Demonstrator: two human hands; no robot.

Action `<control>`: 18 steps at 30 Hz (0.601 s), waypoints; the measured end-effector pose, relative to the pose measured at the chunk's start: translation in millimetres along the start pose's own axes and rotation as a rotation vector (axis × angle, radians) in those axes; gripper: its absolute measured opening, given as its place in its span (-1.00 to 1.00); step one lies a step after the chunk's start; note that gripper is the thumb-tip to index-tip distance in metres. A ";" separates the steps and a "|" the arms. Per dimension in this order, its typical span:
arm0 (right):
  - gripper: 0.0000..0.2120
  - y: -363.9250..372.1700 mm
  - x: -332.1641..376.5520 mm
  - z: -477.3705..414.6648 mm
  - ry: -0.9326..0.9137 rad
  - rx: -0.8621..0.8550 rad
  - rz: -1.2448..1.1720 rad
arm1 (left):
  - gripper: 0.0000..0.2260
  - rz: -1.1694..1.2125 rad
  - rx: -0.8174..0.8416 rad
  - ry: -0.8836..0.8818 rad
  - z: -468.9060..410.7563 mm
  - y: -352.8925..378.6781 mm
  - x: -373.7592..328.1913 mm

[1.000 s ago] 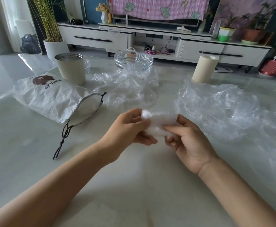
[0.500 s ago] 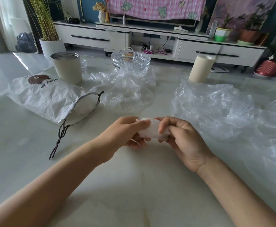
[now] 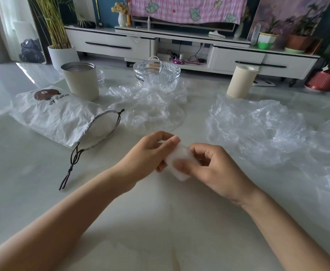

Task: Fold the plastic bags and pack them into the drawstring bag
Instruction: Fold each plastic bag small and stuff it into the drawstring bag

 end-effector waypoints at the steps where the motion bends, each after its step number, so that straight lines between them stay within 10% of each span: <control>1: -0.93 2.1 1.2 1.3 -0.017 0.011 -0.004 | -0.81 0.045 0.014 -0.050 0.0 0.4 0.9; 7: -0.87 9.7 2.4 3.1 -0.122 -0.030 -0.118 | -0.74 0.197 0.212 -0.377 5.1 3.8 0.6; 18: -0.87 0.5 -3.5 -2.6 -0.074 -0.237 -0.168 | -0.73 0.008 -0.006 0.092 2.7 0.5 -7.1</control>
Point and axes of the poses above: each hand's wrist, its own z-axis away from the middle knuckle, its own y-axis out of the palm, x = y × z, the point moved 3 cm from there along -z, towards the middle knuckle, and after that the axes turned 4 degrees about -x, right-handed, at the moved point
